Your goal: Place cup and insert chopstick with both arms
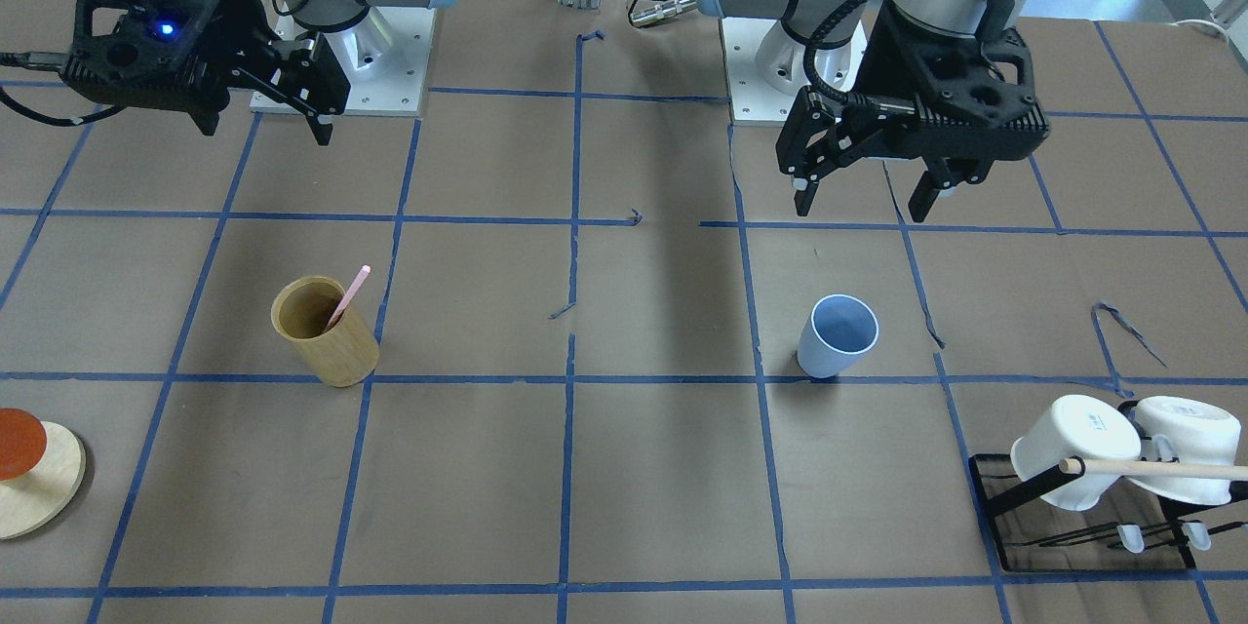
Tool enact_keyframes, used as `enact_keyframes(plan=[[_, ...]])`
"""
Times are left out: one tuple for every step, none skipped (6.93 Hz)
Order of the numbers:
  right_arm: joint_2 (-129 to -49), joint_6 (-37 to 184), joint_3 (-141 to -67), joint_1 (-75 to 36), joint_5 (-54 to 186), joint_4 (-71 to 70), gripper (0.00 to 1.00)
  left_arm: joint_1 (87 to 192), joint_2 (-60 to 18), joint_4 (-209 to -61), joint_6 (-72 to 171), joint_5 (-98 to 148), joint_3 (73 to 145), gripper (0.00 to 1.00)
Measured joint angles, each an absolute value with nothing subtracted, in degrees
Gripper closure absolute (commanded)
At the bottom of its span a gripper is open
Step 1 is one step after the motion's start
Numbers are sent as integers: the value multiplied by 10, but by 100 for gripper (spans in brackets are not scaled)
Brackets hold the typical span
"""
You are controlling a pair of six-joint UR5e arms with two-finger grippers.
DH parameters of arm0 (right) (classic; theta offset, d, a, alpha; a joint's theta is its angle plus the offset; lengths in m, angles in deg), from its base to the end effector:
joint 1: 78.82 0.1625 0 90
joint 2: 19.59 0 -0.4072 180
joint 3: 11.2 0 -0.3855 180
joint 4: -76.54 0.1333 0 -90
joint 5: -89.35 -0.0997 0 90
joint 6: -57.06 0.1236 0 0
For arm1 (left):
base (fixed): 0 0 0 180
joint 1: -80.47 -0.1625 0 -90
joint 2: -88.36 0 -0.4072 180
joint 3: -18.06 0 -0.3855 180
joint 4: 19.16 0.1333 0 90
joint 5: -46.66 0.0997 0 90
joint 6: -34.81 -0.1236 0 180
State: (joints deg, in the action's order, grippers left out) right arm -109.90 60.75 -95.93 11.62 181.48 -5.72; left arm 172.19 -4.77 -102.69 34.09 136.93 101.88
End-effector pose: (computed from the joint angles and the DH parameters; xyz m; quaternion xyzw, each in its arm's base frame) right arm 0.1324 -0.4754 0.4800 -0.0280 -0.9993 -0.0182 0.0193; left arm -0.1484 -0.5217 0.4842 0.0210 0.9963 -0.0830 0.0016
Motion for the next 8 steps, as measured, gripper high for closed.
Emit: enact_keyframes(plan=[[-1099,608,-959,116,1815,-57,0,1724,-49,-1030,342,1368,1022,0],[-1099,608,-959,116,1815,-57,0,1724,-47,-1035,342,1367,1019,0],[-1099,608,-959,116,1815,-57,0,1725,-36,-1042,342,1366,1009,0],[-1099,608,-959,116,1815,-58,0,1728,-29,-1049,347,1363,995,0],[-1099,608,-959,117,1816,-58,0,1730,-33,-1050,353,1362,988,0],[-1099,608,-959,116,1816,-58,0,1733,-43,-1038,356,1360,988,0],[-1099,608,-959,116,1816,-58,0,1735,-49,-1022,359,1356,987,0],[-1099,608,-959,116,1815,-58,0,1735,-49,-1016,360,1357,989,0]])
